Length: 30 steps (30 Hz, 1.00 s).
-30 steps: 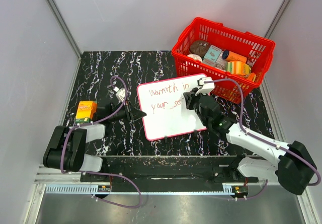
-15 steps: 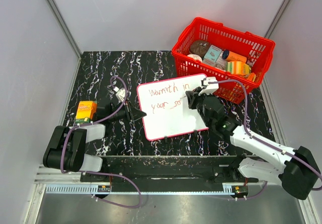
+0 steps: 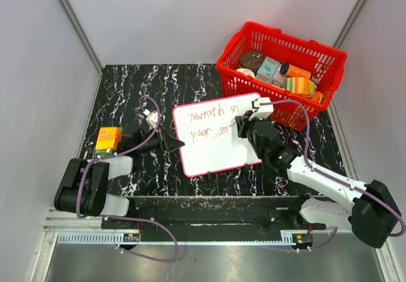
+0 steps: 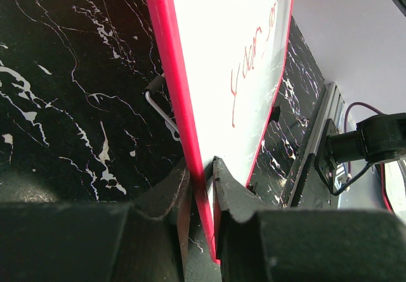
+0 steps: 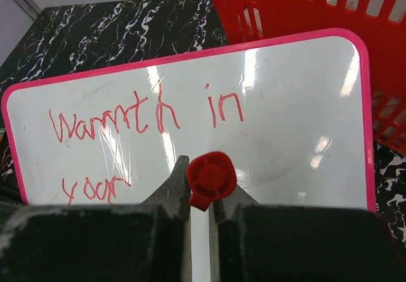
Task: Write a sentence on the whiteboard
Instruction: Write on the whiteboard with the whiteboard.
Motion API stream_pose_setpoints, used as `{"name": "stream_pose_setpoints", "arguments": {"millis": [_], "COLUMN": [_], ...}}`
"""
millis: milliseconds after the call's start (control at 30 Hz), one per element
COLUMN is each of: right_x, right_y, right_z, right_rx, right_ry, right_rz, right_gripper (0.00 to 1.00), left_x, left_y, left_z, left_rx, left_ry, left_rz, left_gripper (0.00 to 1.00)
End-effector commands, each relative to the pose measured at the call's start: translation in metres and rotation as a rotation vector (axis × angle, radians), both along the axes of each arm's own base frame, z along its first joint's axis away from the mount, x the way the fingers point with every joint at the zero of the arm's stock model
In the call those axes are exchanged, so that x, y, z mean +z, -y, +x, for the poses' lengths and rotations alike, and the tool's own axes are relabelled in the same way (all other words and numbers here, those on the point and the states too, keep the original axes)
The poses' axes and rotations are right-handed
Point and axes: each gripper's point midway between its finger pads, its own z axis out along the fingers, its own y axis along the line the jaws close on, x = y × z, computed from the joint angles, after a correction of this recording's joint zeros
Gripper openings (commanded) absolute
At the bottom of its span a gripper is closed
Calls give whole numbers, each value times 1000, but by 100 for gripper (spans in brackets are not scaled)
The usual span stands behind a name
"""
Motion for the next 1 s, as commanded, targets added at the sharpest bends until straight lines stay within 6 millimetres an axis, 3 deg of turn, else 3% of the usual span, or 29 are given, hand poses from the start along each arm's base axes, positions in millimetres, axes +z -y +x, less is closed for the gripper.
{"name": "stream_pose_setpoints", "arguments": {"millis": [0,500,967], "right_x": [-1,-19,-20], "right_y": [6,7,15], "right_z": [3,-10,-11], "right_rx": [-26,3,-29], "right_ry": [1,-54,-59], "right_rz": [6,18,7], "right_gripper": [0,0,0], "left_x": [11,12,11], "left_y": [2,2,2], "left_z": [11,11,11], "left_rx": [-6,-7,-6], "left_ry": [116,115,112], "left_rz": [31,30,31], "left_gripper": [0,0,0]}}
